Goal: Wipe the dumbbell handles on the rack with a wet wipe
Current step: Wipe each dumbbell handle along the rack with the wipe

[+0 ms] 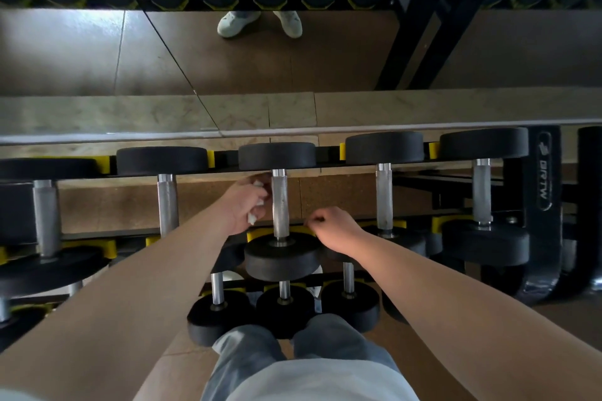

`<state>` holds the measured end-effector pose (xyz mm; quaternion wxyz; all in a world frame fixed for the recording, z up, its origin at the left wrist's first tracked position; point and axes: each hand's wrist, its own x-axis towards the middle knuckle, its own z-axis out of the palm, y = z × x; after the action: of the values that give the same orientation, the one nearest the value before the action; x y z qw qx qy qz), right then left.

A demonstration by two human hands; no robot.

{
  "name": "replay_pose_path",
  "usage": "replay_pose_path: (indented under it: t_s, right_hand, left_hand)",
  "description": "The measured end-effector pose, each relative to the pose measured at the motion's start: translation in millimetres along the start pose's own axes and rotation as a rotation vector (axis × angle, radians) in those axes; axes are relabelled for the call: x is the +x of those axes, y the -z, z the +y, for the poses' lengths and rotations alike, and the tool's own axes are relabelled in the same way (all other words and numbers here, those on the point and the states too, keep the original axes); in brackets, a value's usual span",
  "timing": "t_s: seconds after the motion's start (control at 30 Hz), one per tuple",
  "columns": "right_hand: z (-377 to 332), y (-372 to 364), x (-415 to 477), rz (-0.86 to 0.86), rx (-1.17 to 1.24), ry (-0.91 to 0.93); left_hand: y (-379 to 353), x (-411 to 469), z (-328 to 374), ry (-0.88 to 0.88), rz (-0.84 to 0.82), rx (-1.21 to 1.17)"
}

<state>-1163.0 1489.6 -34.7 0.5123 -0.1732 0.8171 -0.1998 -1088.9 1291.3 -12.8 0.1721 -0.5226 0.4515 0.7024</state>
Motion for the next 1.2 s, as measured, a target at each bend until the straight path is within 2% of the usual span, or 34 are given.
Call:
replay_pose_path:
  t_s: [0.1, 0.17, 0.23, 0.3, 0.43, 0.5, 0.6, 0.73, 0.8, 0.97, 1.03, 1.13, 1.2]
  right_hand:
    - [1, -4, -1, 0.002, -0.024, 0.015]
    - [0, -7, -2, -0.007, -0.041, 0.017]
    - [-1, -9, -1, -0.015, -0.047, 0.014]
    - [-2, -8, -1, -0.010, -0.038, 0.006]
    - [-3, -7, 2, -0.016, -0.028, -0.008]
    - [-4, -7, 2, -0.019, -0.039, -0.015]
    - [-2, -9, 3, -0.013, -0.065, -0.023]
    - [-3, -13, 3, -0.005, -0.076, -0.040]
    - [-3, -14, 4, 0.001, -0.077, -0.046]
    - [-5, -13, 4, -0.005, -0.064, -0.050]
    - [-6, -12, 3, -0.005, -0.070, -0.046]
    - [-5, -11, 2, -0.007, -0.066, -0.049]
    - [-5, -13, 2, -0.006, -0.059, -0.050]
  left_hand:
    - [4, -19, -15, -0.041, -0.042, 0.601]
    - [10, -25, -28, -0.049, -0.088, 0.795]
    - [13, -29, -33, -0.075, -0.068, 0.792]
    - [13, -28, -30, -0.138, 0.019, 0.732]
    - [-1, -24, -12, -0.255, 0.248, 0.223]
    - [-8, -23, -4, -0.284, 0.299, 0.146]
    - [-13, -27, -12, -0.318, 0.299, 0.341]
    - [-4, -33, -41, -0.131, 0.169, 0.794]
    - [-1, -36, -41, -0.117, 0.153, 0.783]
    - [-12, -31, -10, -0.239, 0.255, 0.303]
    - [-16, -28, 1, -0.282, 0.287, 0.232]
    - [-12, -28, -3, -0.282, 0.260, 0.422]
    - [-4, -31, -16, -0.185, 0.184, 0.662]
